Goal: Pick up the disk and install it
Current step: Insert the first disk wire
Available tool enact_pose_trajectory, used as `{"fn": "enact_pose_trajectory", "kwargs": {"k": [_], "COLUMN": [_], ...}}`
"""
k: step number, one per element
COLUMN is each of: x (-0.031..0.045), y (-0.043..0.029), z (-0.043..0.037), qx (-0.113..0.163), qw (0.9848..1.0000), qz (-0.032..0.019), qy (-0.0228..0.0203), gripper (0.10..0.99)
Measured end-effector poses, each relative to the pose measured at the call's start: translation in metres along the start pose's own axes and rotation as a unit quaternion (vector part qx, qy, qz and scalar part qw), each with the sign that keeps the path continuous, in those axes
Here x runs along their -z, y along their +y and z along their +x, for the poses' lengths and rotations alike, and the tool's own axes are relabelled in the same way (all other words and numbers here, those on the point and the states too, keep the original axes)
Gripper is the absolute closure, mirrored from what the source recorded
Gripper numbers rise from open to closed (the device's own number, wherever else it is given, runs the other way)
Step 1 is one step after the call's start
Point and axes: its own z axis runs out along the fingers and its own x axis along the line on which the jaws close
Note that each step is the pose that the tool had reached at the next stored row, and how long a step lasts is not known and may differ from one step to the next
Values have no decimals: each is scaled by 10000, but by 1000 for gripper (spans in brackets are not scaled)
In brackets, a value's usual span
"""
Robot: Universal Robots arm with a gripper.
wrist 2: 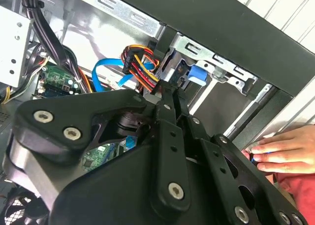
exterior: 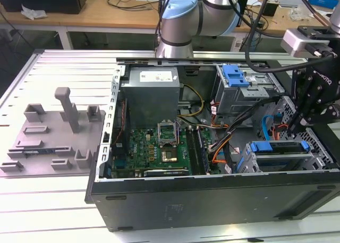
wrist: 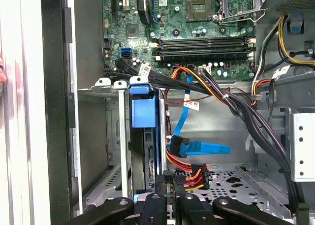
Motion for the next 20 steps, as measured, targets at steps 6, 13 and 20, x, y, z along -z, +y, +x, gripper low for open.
{"fn": "enact_pose_trajectory", "kwargs": {"k": [6,13,20], "x": [-27,-38,-69], "y": [1,1,2], "z": [3,2,6], "qx": [-127,-128,-131], "qw": [9999,9998,9998], "qz": [-9,-16,-23], "qy": [6,166,178], "gripper": [922,922,922]}}
